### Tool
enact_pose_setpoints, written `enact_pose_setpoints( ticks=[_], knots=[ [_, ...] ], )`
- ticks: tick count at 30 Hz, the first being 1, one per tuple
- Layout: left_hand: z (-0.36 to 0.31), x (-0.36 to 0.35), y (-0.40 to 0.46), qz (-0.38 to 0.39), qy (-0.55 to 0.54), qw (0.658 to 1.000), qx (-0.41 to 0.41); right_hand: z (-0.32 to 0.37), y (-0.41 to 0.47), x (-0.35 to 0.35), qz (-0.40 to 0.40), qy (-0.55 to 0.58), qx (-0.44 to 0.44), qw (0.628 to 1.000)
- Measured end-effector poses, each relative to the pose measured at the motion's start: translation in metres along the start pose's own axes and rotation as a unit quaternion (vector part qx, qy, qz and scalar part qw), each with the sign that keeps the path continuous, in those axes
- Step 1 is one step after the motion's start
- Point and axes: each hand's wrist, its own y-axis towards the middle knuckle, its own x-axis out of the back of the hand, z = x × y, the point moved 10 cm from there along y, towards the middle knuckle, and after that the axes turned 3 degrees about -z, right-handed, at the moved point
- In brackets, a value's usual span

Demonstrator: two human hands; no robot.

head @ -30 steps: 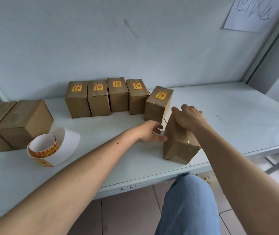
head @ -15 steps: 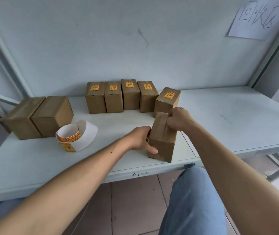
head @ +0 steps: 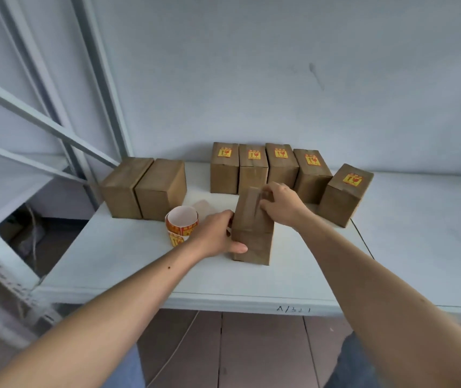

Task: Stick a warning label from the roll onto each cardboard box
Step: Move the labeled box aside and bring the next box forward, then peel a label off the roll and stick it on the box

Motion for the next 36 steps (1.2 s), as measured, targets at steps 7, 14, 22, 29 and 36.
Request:
enact_pose_setpoints(
  ticks=[7, 14, 22, 29, 36],
  knots=[
    [0.003, 0.011, 0.005, 0.022, -0.024, 0.999, -0.017, 0.004, 0.009, -0.004, 0.003, -0.008, -0.003, 1.0],
    [0.038, 0.074, -0.006, -0.018, -0.093, 0.995, 0.01, 0.037, -0.003, 0.006, -0.023, -0.009, 0.052, 0.998],
    [0.066, 0.057, -0.016, 0.013, 0.242, 0.969, -0.051, 0.056, -0.023, -0.004, -0.029, -0.055, 0.09, 0.994],
    [0.052, 0.078, -0.011, -0.063, 0.049, 0.996, -0.042, 0.082, -0.039, -0.005, -0.061, -0.098, 0.16, 0.98],
    [0.021, 0.081, -0.008, -0.051, -0.093, 0.99, -0.091, 0.1, -0.033, -0.012, -0.07, -0.052, 0.179, 0.98]
  ],
)
